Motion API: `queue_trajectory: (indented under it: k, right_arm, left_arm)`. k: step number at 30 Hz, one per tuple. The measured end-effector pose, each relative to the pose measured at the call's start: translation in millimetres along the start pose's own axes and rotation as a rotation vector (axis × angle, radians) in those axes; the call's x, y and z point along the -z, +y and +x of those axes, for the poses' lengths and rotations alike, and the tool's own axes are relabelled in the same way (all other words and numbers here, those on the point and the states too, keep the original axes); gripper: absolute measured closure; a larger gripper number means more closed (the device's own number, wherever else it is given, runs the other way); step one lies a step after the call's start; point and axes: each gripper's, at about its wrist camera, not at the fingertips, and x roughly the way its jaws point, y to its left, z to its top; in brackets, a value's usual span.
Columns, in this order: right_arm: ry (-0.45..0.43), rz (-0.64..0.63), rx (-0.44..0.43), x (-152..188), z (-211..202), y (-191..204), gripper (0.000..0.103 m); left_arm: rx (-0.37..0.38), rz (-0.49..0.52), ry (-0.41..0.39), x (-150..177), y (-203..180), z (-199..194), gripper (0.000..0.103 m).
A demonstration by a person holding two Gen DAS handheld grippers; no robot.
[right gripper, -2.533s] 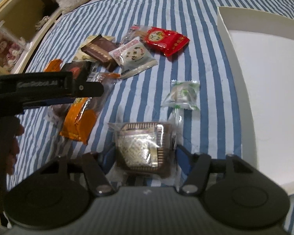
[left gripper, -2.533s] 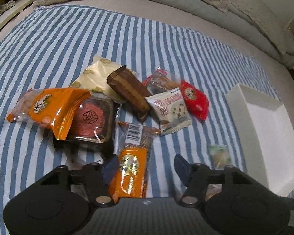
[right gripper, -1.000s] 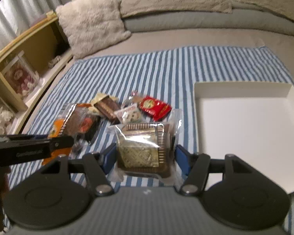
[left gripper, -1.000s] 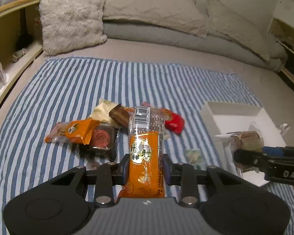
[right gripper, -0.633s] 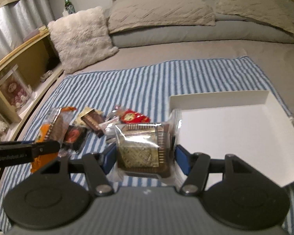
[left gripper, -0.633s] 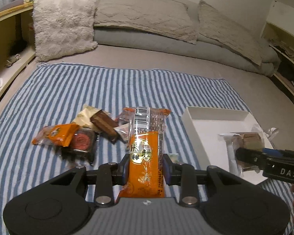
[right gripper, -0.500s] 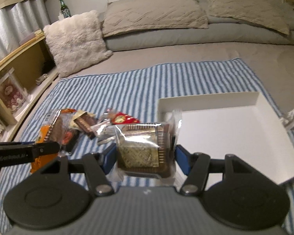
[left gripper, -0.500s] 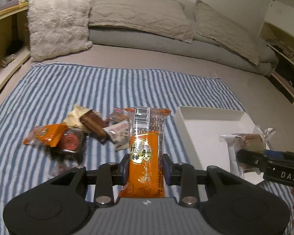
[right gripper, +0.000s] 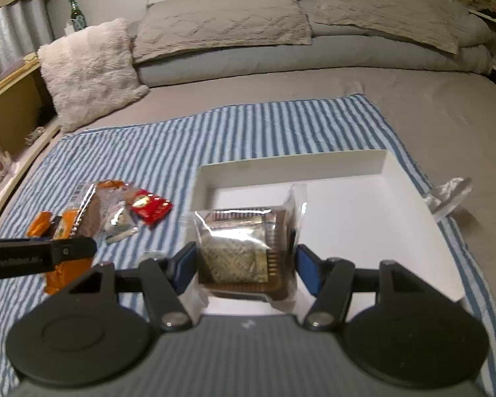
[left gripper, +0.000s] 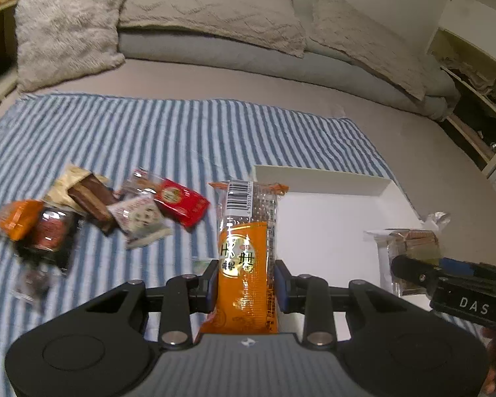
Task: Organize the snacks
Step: 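Carry the orange bar and silver cake over the white tray with both tools, then lower both snacks into the white tray and open both tools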
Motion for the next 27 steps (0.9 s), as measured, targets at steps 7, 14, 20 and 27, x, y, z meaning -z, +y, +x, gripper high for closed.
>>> queue_trajectory:
  k: [7, 14, 20, 27]
  right_arm:
    - [0.018, 0.016, 0.022, -0.6, 9.4, -17.6, 0.035]
    - [0.047, 0.024, 0.039, -2.7, 24.4, -28.7, 0.034]
    - [0.076, 0.022, 0.051, -3.1, 30.4, -31.0, 0.034]
    - [0.11, 0.01, 0.055, -4.5, 41.8, -31.1, 0.034]
  left_arm:
    - [0.071, -0.054, 0.043, 4.9, -20.4, 25.6, 0.067]
    - [0.114, -0.117, 0.081, 9.3, -38.4, 50.0, 0.067]
    - [0.166, -0.246, 0.123, 13.1, -38.7, 71.0, 0.067]
    - [0.195, -0.271, 0.141, 12.9, -40.9, 81.2, 0.065]
